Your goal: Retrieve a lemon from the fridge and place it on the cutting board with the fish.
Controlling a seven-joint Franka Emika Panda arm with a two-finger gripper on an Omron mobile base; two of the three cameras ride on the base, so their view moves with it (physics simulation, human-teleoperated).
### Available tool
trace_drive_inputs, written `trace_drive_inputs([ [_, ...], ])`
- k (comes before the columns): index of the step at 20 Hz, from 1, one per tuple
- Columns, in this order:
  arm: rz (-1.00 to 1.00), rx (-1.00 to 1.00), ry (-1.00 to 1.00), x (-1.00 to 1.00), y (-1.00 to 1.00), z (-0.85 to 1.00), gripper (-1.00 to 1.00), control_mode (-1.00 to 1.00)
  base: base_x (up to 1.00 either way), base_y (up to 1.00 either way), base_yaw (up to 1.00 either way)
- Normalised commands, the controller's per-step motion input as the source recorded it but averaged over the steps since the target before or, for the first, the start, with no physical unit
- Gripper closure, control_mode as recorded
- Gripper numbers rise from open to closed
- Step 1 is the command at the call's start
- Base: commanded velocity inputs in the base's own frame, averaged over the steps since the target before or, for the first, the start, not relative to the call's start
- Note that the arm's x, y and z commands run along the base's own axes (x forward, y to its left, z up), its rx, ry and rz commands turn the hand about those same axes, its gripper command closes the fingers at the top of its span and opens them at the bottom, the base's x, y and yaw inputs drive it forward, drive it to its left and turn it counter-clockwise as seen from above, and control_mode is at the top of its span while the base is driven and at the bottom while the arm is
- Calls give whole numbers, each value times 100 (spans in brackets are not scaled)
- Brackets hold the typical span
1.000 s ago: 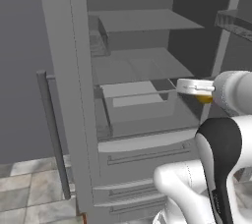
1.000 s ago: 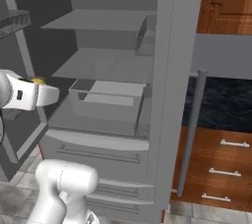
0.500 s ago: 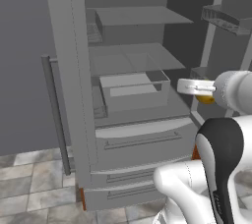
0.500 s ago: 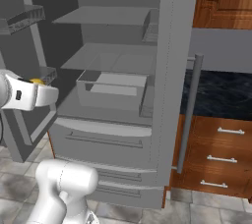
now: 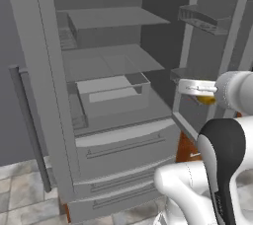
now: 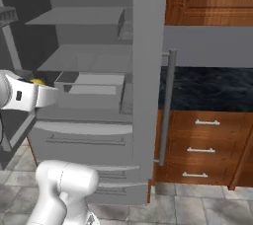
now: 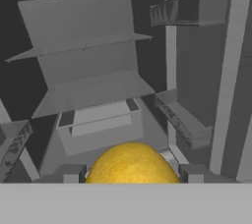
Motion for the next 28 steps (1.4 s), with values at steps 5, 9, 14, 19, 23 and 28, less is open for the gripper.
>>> trace_drive_inputs([
  [5, 0, 0, 0, 0, 0, 0, 100, 100, -26, 19, -61],
  [9, 0, 0, 0, 0, 0, 0, 100, 100, -13, 41, -39],
  [14, 0, 0, 0, 0, 0, 0, 100, 100, -63, 9, -31],
  [19, 0, 0, 0, 0, 0, 0, 100, 100, -100, -7, -42],
  [23, 0, 0, 0, 0, 0, 0, 100, 100, -100, -19, -45],
  [28, 0, 0, 0, 0, 0, 0, 100, 100, -100, -68, -46],
])
